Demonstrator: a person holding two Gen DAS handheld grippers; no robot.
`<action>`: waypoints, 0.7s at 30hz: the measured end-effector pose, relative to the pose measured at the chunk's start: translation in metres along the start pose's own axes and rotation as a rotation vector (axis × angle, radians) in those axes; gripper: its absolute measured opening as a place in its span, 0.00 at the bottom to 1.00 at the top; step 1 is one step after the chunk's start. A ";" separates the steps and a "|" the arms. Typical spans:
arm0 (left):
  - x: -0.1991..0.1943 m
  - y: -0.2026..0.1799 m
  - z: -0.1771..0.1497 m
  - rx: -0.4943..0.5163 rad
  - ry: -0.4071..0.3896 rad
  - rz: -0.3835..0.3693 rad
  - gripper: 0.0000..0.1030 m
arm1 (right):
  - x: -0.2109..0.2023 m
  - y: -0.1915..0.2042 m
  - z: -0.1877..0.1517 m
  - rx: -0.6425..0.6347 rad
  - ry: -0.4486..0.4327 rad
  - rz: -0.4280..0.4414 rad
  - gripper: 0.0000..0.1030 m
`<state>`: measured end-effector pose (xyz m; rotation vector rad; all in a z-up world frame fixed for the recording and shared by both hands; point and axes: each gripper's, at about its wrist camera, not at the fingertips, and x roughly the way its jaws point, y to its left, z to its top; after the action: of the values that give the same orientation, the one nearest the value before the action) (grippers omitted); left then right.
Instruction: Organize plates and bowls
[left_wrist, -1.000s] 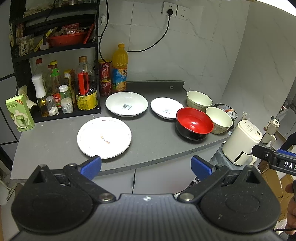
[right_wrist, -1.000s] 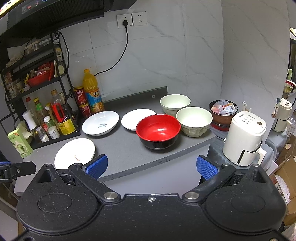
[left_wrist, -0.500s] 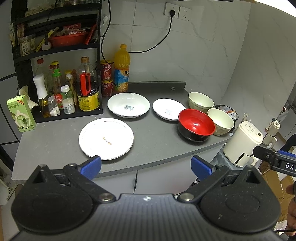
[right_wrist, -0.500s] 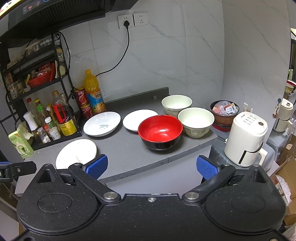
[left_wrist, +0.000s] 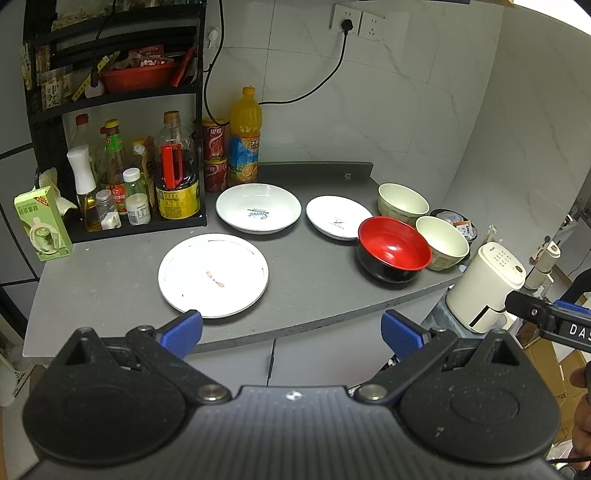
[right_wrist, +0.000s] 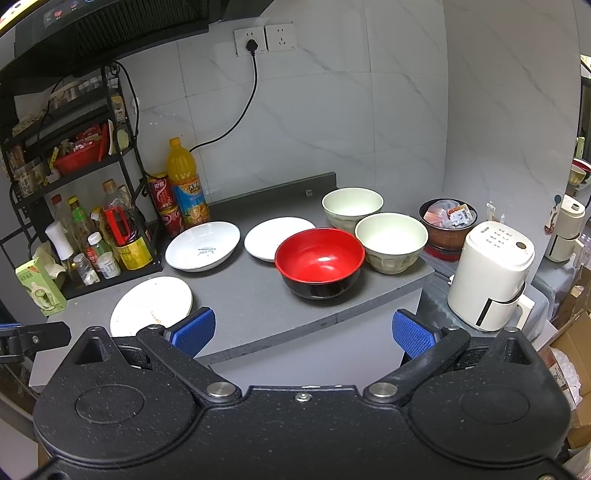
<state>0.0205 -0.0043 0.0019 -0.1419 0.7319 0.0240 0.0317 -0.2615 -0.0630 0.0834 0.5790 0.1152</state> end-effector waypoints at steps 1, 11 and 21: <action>0.000 0.000 0.000 0.000 0.000 0.001 0.99 | 0.000 -0.001 0.000 -0.001 0.000 0.001 1.00; 0.001 0.000 0.001 0.002 -0.001 0.000 0.99 | 0.000 -0.001 0.001 0.000 0.000 -0.005 1.00; 0.002 -0.001 0.005 0.004 -0.001 0.004 0.99 | -0.002 -0.001 0.002 -0.001 0.003 -0.007 1.00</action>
<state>0.0258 -0.0048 0.0046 -0.1370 0.7311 0.0266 0.0312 -0.2628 -0.0604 0.0806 0.5826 0.1085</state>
